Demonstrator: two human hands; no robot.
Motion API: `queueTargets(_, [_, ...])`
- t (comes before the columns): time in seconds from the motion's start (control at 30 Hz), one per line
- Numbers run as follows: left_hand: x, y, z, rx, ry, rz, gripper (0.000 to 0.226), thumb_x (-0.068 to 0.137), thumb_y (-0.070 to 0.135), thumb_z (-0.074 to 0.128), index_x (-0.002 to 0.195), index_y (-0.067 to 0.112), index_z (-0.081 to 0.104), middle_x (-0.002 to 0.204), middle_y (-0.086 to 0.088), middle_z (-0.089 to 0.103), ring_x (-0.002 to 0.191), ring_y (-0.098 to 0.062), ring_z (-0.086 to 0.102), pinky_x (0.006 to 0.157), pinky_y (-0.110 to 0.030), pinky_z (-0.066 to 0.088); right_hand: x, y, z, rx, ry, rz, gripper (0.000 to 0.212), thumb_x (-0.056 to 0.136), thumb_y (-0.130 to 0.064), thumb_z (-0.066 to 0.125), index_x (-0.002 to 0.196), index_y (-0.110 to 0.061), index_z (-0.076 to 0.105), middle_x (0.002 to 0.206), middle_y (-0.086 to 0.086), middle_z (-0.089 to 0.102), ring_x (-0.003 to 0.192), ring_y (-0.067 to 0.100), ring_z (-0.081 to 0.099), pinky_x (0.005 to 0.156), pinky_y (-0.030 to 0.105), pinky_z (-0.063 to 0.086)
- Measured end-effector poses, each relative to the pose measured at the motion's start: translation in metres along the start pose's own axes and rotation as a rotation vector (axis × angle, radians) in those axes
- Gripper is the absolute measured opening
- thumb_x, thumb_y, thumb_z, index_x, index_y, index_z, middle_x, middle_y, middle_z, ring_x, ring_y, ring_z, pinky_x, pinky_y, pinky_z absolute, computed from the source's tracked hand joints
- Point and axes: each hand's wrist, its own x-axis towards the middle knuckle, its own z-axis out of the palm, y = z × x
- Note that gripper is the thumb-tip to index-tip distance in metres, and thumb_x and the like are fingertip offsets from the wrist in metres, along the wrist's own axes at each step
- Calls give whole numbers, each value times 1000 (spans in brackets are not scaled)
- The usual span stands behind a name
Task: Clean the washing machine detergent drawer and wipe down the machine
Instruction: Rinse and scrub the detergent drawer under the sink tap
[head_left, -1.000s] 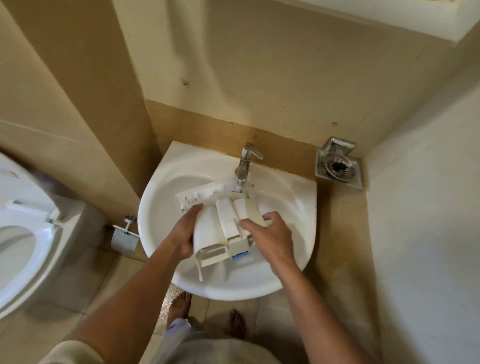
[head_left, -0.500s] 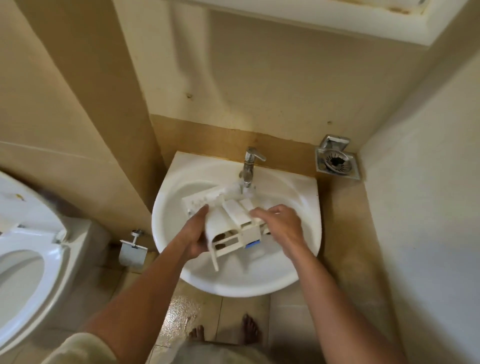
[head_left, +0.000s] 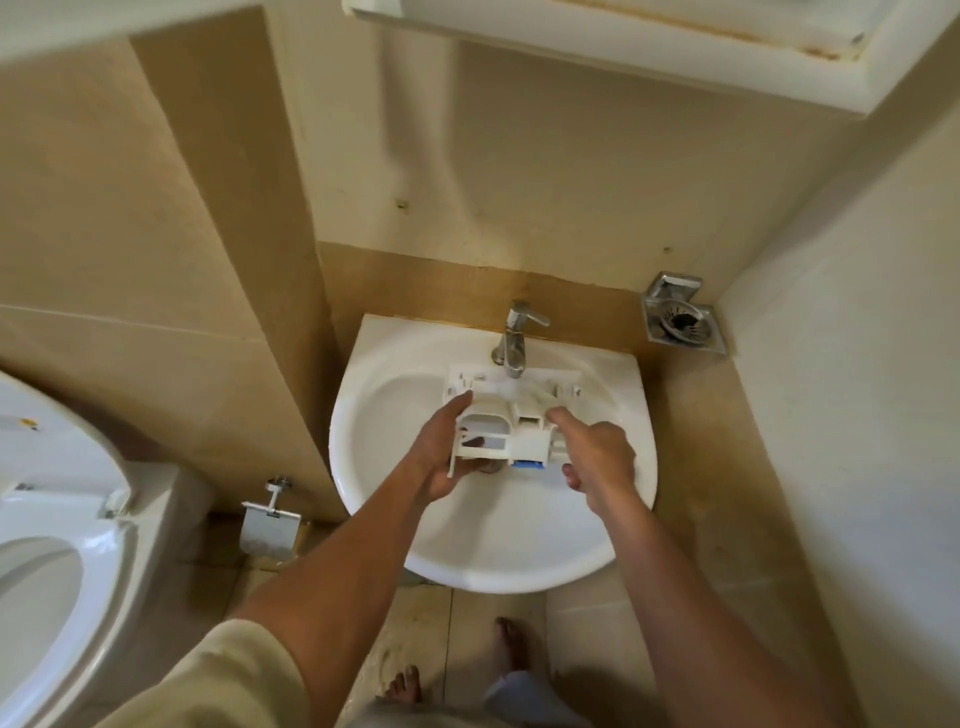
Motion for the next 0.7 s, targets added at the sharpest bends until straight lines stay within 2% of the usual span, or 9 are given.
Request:
queueTargets(0.07, [3, 1, -7, 75, 7, -18, 47, 99, 47, 47, 132, 16, 63, 117, -18, 69, 91, -31, 67, 73, -39, 56, 3, -8, -1, -2, -15, 9, 47, 74, -52, 78, 80, -8, 64, 74, 7, 64, 62, 23, 62, 57, 29, 52])
queueTargets(0.17, [6, -8, 5, 214, -63, -75, 50, 98, 55, 43, 130, 22, 63, 121, -18, 68, 101, -33, 64, 76, -40, 54, 17, -9, -21, 36, 59, 22, 46, 64, -49, 82, 76, -7, 67, 70, 6, 64, 56, 21, 57, 53, 30, 46])
queueTargets(0.23, [3, -14, 10, 173, -53, -56, 48, 100, 50, 43, 132, 20, 61, 116, -16, 69, 96, -31, 66, 79, -43, 55, 17, -8, -20, -27, 65, 11, 50, 60, -53, 80, 78, -8, 68, 73, 6, 66, 59, 23, 59, 55, 31, 45])
queueTargets(0.3, [-5, -14, -1, 88, 4, -34, 48, 100, 45, 44, 131, 13, 62, 110, -17, 70, 93, -34, 66, 86, -48, 52, 13, -10, -4, -112, -20, -44, 55, 57, -62, 76, 78, -12, 67, 75, 5, 68, 63, 25, 63, 55, 31, 48])
queueTargets(0.37, [-10, -18, -24, 28, 40, -26, 49, 98, 43, 45, 128, 8, 63, 106, -19, 70, 96, -37, 64, 91, -53, 50, 7, -14, 9, -140, -100, -89, 48, 59, -58, 77, 72, -16, 61, 68, 1, 63, 57, 22, 58, 51, 29, 47])
queueTargets(0.47, [-19, -30, -37, 49, 23, -66, 53, 94, 39, 44, 130, 5, 61, 101, -21, 69, 92, -37, 63, 84, -52, 50, 8, -7, 8, -206, -120, -145, 41, 64, -52, 78, 64, -18, 54, 61, -4, 57, 60, 19, 57, 54, 34, 47])
queueTargets(0.6, [-25, -44, -17, -37, 51, -52, 46, 98, 32, 37, 128, 7, 62, 99, -19, 73, 88, -33, 66, 78, -44, 54, 13, -13, -5, -449, -177, -245, 39, 73, -54, 71, 80, -20, 54, 75, -7, 57, 68, 11, 56, 54, 28, 37])
queueTargets(0.7, [-33, -53, -7, -99, -2, -95, 47, 99, 32, 39, 135, 9, 58, 116, -22, 70, 96, -33, 66, 80, -44, 56, 21, -39, -13, -630, -263, -359, 42, 67, -55, 75, 87, -20, 64, 81, -8, 65, 72, 9, 61, 61, 30, 49])
